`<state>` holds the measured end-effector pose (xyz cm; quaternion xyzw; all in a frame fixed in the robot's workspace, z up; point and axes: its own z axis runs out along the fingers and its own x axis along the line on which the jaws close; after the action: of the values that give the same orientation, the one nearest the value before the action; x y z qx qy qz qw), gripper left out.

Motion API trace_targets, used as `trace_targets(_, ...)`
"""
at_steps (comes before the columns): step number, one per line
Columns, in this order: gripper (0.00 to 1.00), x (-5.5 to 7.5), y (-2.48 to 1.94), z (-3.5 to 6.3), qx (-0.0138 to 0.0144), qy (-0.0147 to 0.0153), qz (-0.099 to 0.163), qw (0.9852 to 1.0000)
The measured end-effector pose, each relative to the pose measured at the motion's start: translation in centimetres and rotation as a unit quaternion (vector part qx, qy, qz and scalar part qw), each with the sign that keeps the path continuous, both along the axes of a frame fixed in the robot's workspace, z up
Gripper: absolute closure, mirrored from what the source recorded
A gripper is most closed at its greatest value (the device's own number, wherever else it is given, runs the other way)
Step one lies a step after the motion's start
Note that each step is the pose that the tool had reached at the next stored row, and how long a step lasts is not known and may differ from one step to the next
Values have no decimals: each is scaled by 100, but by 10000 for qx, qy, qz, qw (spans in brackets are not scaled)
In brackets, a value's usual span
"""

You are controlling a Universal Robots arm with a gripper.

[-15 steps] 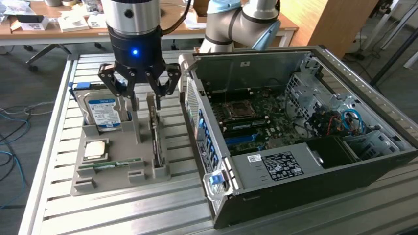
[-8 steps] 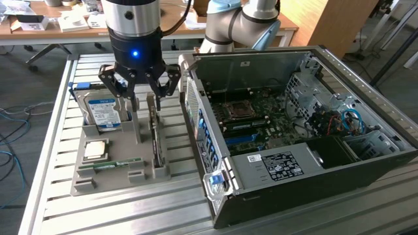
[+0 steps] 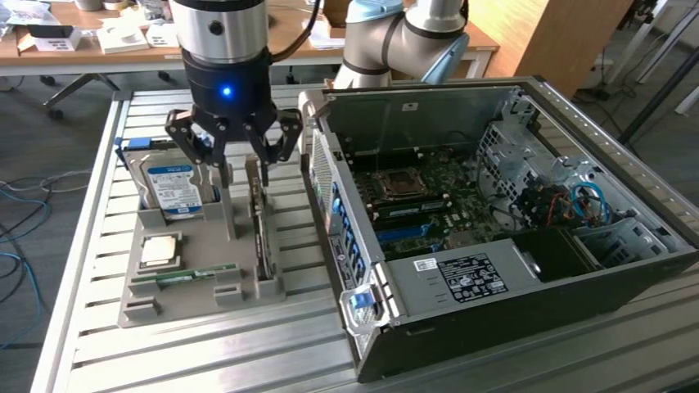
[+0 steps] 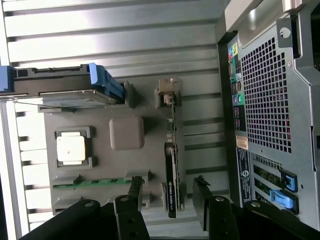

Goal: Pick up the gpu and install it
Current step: 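Pick up the gpu and move the gpu toward the slot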

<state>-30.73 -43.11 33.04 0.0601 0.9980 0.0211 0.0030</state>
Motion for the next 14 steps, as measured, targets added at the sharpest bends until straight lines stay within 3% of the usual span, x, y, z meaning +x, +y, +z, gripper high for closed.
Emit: trace_targets(14,47,0,0,-143,0,0,0,10000)
